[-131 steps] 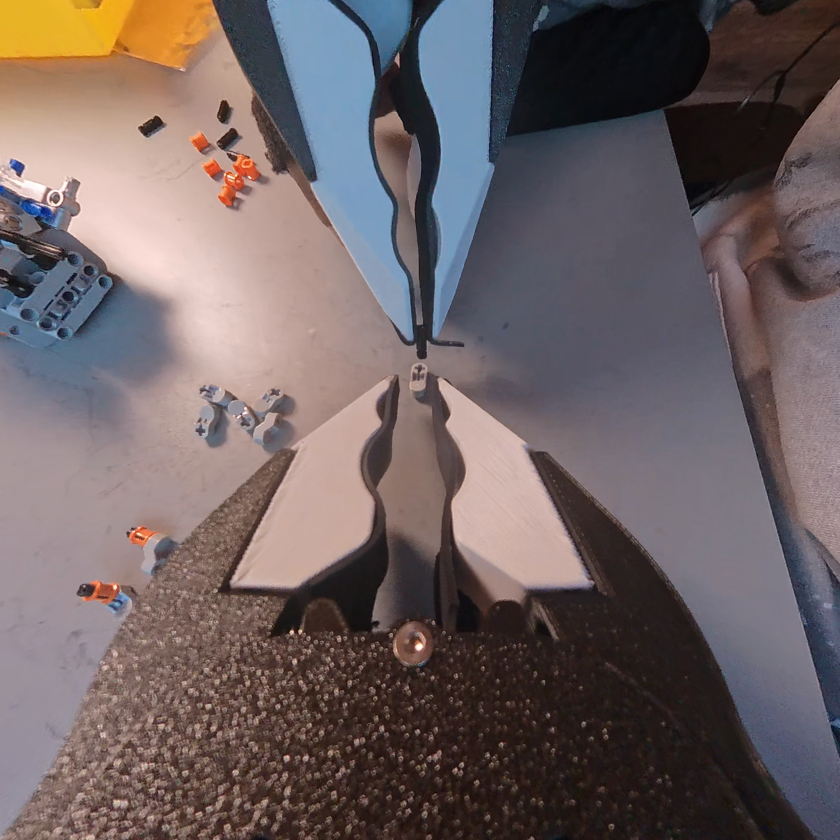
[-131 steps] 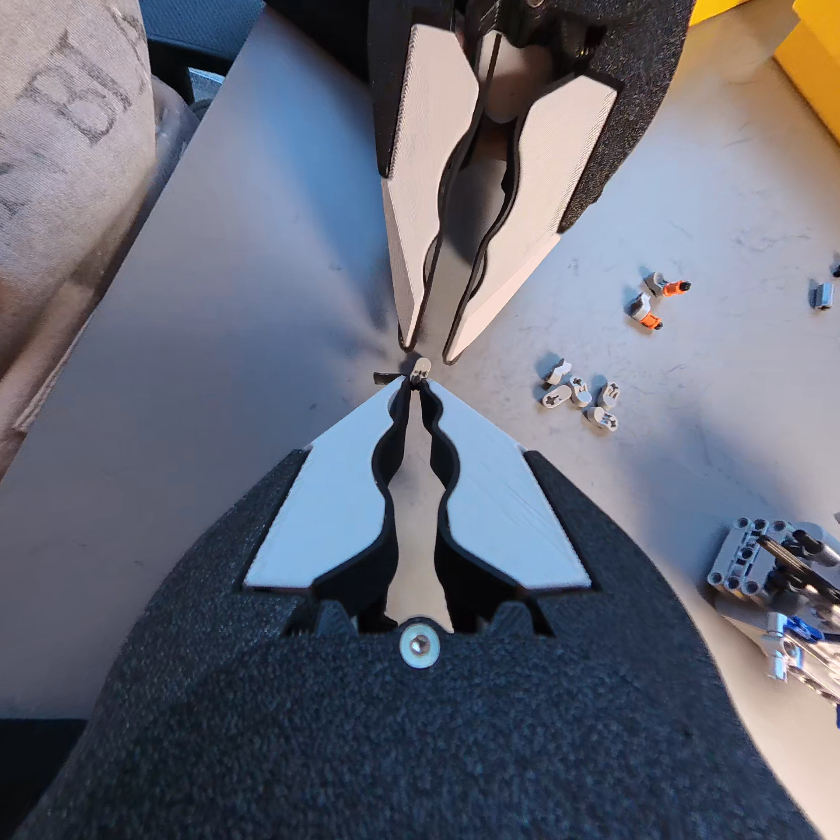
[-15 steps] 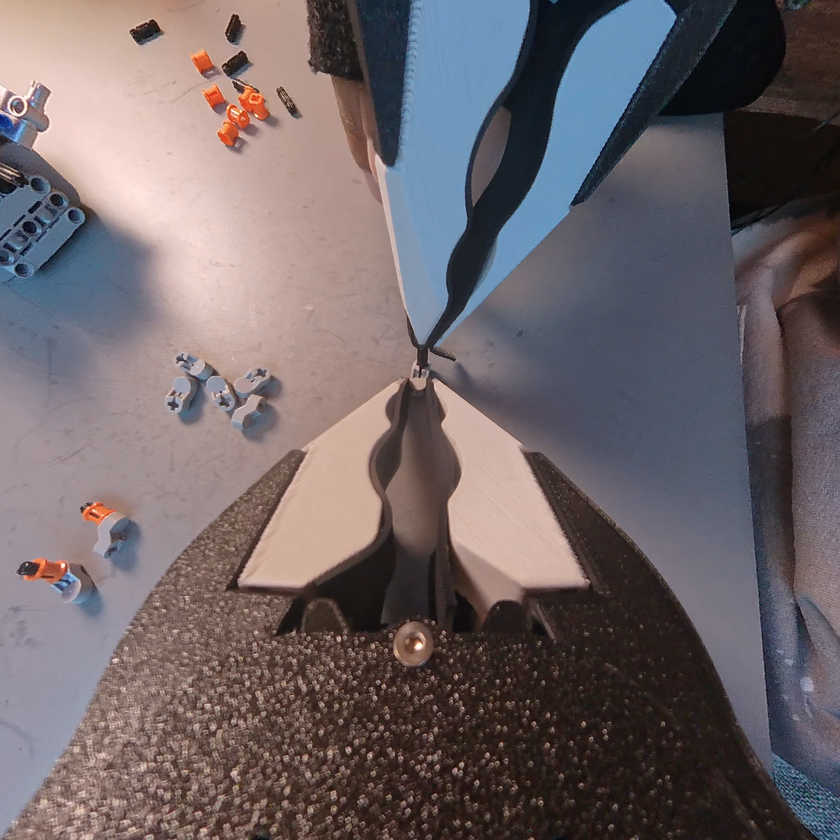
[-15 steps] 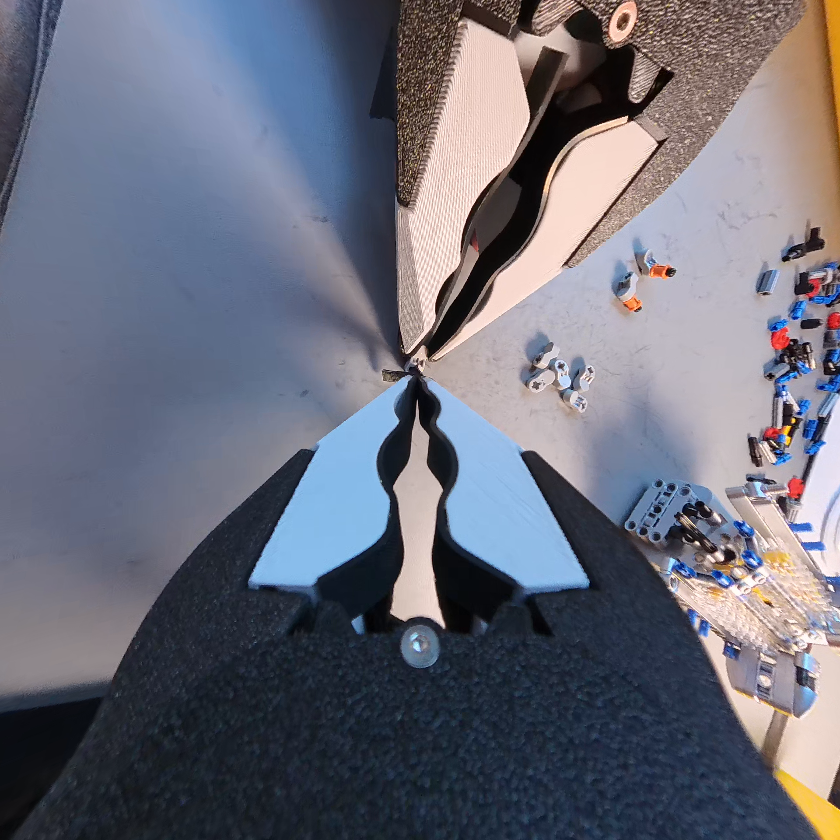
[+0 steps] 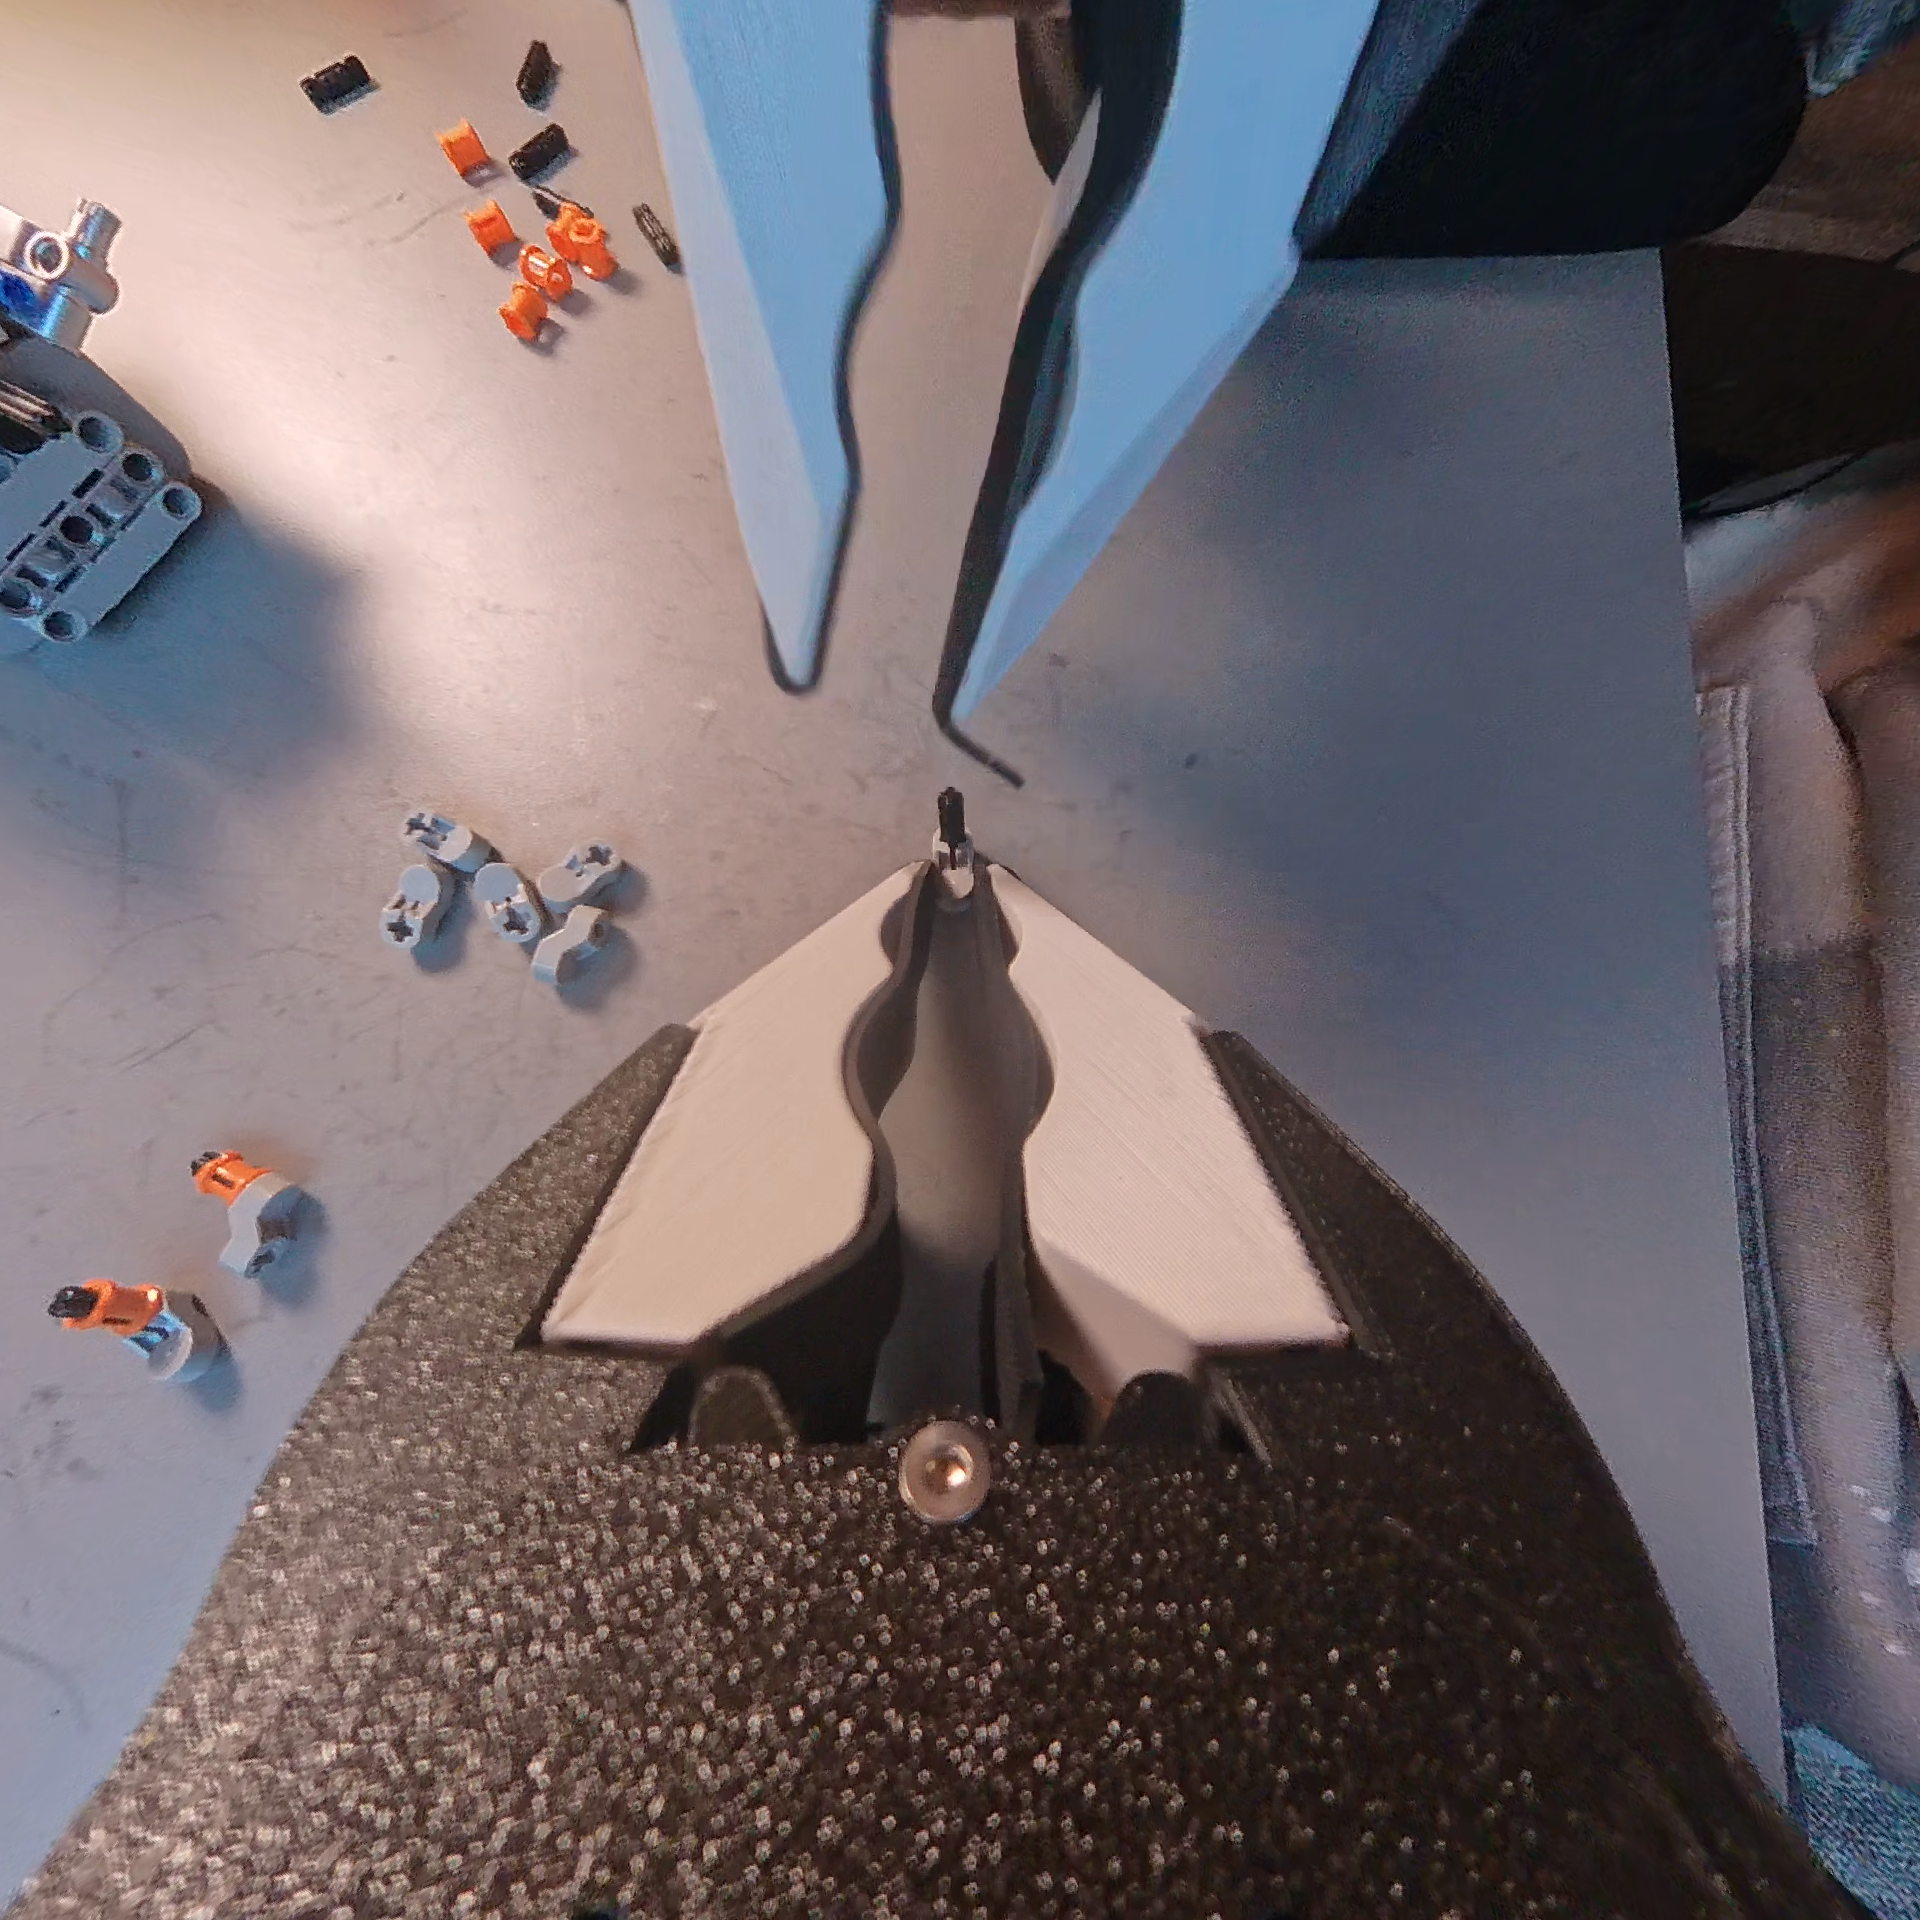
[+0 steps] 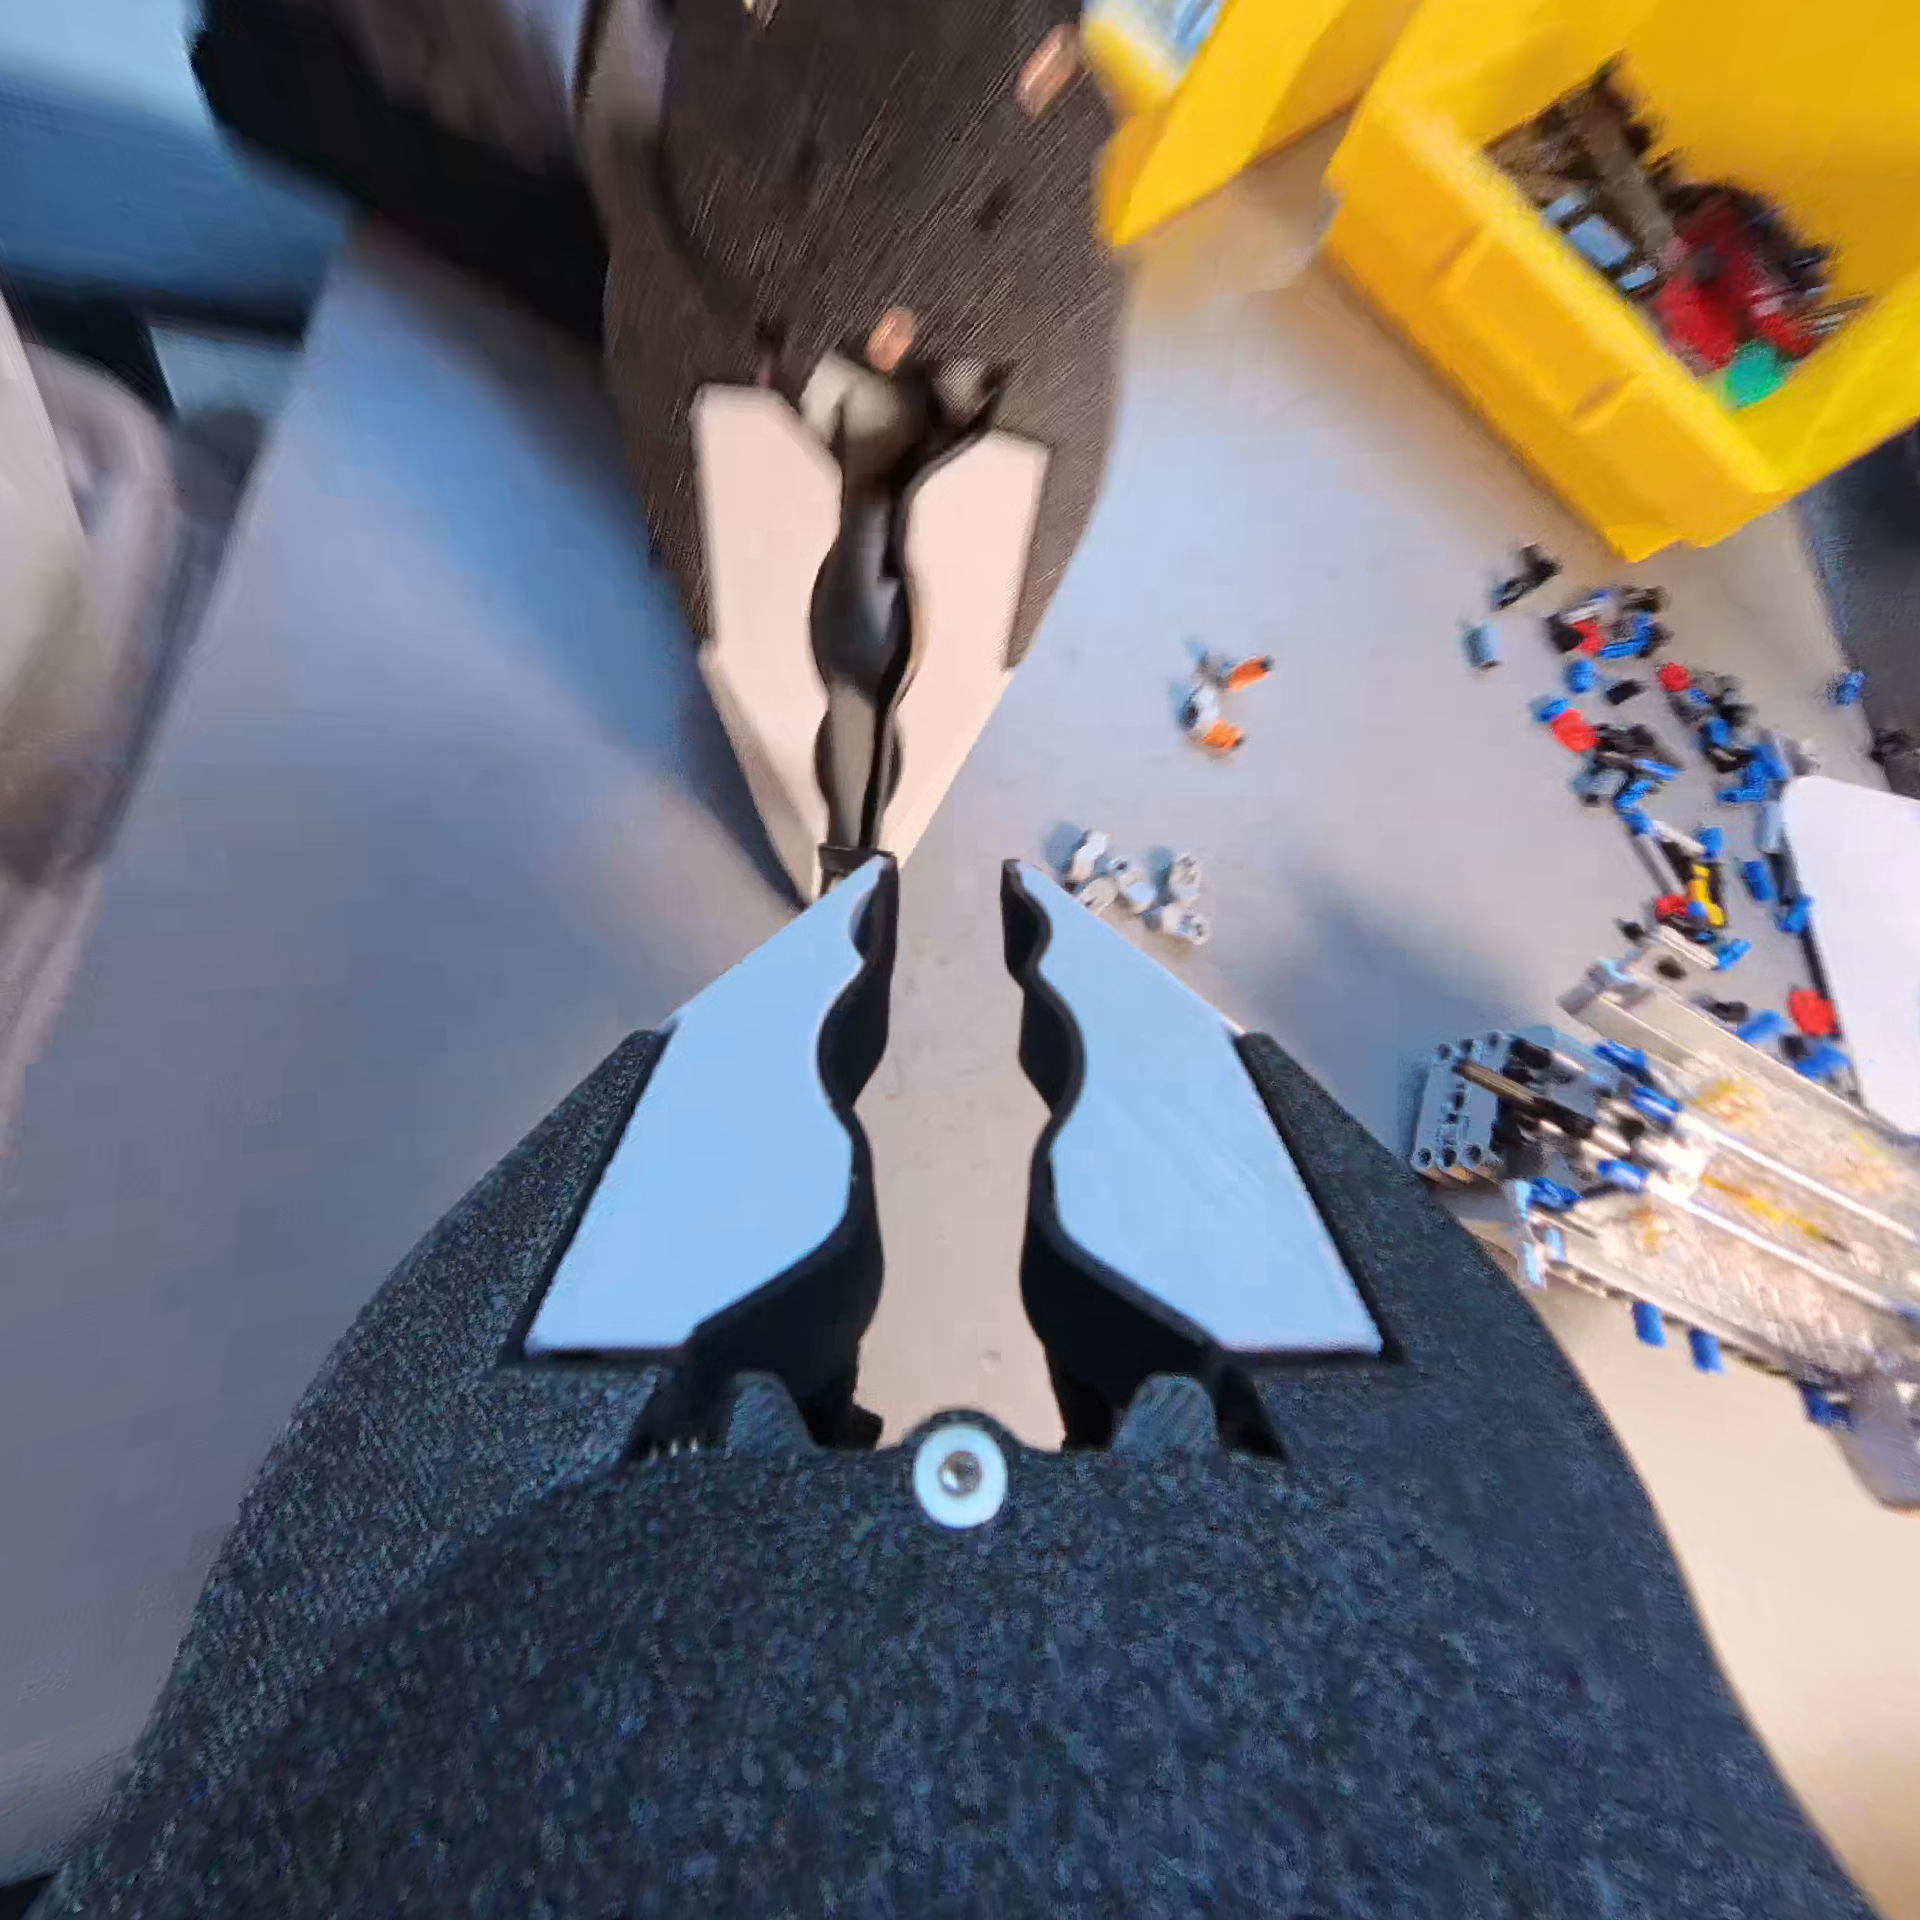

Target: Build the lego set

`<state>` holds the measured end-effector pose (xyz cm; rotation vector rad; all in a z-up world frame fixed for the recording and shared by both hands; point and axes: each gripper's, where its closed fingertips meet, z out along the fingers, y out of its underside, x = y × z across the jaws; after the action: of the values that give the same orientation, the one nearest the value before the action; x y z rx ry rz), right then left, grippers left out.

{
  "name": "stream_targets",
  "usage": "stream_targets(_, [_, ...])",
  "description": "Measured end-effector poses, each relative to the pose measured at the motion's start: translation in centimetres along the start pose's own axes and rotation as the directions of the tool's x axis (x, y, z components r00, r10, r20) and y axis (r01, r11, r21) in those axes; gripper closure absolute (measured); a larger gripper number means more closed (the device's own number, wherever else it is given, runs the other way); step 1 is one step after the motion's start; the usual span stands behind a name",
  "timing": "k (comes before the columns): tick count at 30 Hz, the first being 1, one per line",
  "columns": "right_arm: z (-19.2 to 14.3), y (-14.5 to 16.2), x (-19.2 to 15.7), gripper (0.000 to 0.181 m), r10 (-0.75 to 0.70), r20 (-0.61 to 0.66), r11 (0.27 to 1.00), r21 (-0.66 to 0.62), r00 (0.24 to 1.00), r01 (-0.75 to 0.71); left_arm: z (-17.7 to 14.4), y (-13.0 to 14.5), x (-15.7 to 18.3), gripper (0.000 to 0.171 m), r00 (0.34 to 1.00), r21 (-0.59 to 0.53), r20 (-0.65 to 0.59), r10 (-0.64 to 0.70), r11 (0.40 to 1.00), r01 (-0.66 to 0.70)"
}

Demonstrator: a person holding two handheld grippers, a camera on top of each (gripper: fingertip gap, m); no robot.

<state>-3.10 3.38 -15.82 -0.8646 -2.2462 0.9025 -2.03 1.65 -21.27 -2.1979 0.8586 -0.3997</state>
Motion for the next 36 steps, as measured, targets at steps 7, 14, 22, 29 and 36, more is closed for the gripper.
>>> stream_targets(7, [-4.2, -3.3, 5.0, 0.162, 0.385, 0.066, 0.797, 0.479, 0.921, -0.367, -1.2, -1.1, -1.5, 0.154, 0.998, 0.106, 0.038, -0.05, 0.993, 0.046])
stream_targets(14, [-4.4, -3.4, 8.3, 0.162, 0.531, -0.055, 0.701, 0.589, 0.845, -0.402, -3.1, -2.7, -6.5, 0.133, 0.924, 0.181, 0.375, -0.078, 0.983, 0.01])
stream_targets(22, [-3.7, -6.3, 7.2, 0.158, 0.43, -0.145, 0.725, 0.643, 0.891, -0.245, -4.2, -3.4, -8.9, 0.124, 0.835, 0.212, 0.528, -0.155, 0.976, 0.047])
stream_targets(29, [-4.2, -8.1, 7.1, 0.154, 0.232, -0.363, 0.799, 0.6, 0.902, 0.036, -4.1, -4.1, -8.8, 0.123, 0.819, 0.194, 0.562, -0.118, 0.981, 0.009])
stream_targets(36, [-4.2, -8.5, 7.0, 0.148, 0.107, -0.476, 0.828, 0.529, 0.873, 0.186, -4.3, -4.3, -8.5, 0.123, 0.816, 0.19, 0.569, -0.101, 0.982, -0.011])
